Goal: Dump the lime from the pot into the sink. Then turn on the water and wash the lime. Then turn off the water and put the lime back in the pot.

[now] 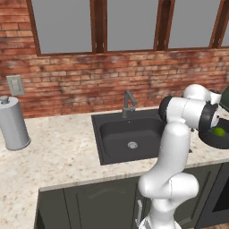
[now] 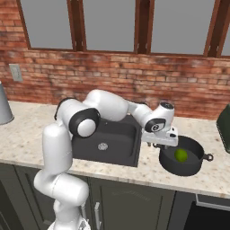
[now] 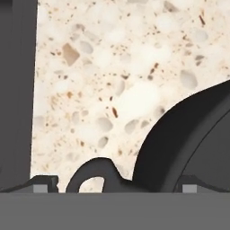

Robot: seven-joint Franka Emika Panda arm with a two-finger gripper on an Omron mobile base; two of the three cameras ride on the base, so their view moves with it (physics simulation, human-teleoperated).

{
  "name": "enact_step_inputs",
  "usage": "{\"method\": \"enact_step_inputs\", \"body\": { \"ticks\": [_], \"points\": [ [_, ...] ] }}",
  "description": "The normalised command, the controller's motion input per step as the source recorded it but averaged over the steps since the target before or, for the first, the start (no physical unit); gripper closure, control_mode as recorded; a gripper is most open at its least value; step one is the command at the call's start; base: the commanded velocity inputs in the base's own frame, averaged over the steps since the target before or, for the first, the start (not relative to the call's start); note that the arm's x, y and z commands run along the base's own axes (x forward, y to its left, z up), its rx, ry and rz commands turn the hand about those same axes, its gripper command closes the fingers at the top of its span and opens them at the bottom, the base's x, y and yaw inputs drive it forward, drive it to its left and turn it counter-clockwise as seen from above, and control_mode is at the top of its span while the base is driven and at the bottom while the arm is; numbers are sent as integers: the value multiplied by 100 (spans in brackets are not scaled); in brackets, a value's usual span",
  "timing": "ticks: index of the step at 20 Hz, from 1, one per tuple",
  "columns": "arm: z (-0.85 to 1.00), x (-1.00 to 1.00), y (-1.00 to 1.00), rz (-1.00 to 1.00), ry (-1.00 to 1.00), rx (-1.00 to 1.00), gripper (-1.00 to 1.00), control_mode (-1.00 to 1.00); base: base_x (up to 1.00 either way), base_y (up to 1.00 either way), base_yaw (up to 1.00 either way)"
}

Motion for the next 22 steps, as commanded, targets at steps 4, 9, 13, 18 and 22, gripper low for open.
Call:
{"method": "enact_step_inputs", "body": {
  "ticks": [4, 9, 13, 18, 22],
  "points": [
    [-43, 0, 0, 0, 8, 0, 100, -100, 0, 0, 0],
    [-19, -1, 0, 0, 4, 0, 100, -100, 0, 0, 0],
    [6, -37, 10, 0, -2, 0, 100, -100, 0, 0, 0],
    [42, -55, 52, 0, -10, 0, 100, -100, 0, 0, 0],
    [60, -43, 84, 3, -15, 0, 100, -100, 0, 0, 0]
  ]
}}
